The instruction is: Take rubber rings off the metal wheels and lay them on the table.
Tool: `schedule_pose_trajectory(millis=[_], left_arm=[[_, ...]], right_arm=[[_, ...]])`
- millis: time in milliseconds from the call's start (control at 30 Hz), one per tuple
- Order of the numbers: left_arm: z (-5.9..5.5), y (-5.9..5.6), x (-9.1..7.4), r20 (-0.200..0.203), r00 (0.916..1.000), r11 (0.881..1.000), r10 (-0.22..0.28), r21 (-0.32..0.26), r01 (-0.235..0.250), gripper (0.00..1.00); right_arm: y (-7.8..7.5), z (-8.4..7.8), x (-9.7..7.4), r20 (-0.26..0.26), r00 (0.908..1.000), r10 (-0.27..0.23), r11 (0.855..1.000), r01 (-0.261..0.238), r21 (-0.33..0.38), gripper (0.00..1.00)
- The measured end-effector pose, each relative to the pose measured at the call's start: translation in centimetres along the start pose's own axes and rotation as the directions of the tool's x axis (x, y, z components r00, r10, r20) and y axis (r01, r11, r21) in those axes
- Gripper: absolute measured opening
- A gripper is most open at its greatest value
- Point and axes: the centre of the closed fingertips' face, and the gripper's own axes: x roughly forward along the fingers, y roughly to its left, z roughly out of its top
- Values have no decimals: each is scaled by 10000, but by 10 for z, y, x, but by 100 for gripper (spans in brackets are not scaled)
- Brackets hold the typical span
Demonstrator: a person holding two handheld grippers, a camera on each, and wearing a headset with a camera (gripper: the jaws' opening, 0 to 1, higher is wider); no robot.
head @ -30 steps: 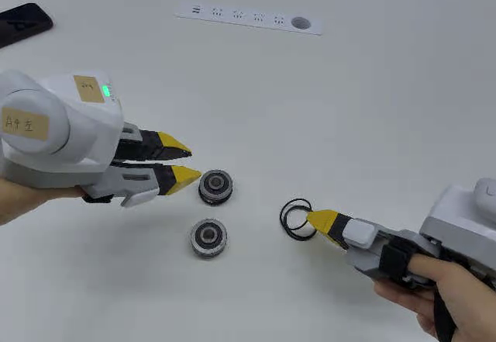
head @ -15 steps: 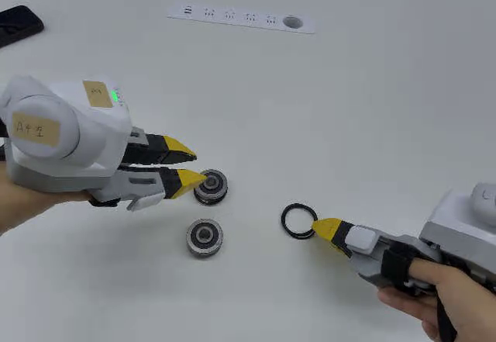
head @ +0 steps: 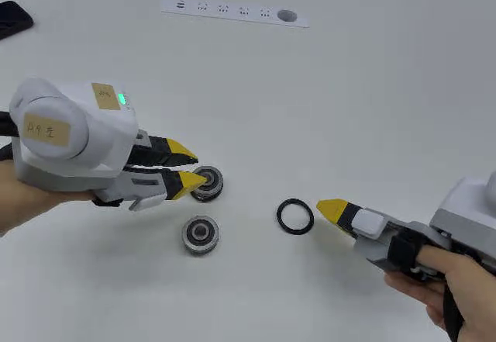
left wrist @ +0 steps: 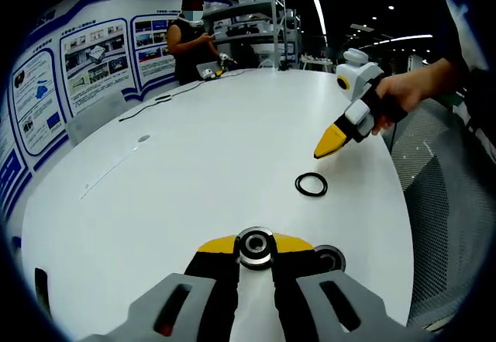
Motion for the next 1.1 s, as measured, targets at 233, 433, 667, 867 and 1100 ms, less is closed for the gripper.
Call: schedule_pose_trajectory(millis=[233, 433, 667, 867, 1100], left_arm=[[-4, 2, 10, -176, 9996, 9997, -237, -33, 236, 15], [-7, 0, 17, -351, 9984, 9991, -434, 6, 434, 15], [-9, -1, 19, -445, 9977, 9987, -504, -22, 504, 15], [-12, -2, 20, -556, 9968, 9984, -568, -4, 568, 15], [-13, -1, 20, -508, 9967, 9979, -631, -171, 623, 14]], right_arm=[[22, -1, 5, 17, 9984, 558, 9984, -558, 38, 8], [26, -1, 9, -75, 9973, 732, 9973, -732, 46, 8], [21, 1, 11, -102, 9976, 679, 9977, -679, 54, 8], [20, 2, 11, -90, 9977, 672, 9977, -671, 112, 8], [23, 1, 14, -203, 9969, 760, 9971, -757, 124, 8]])
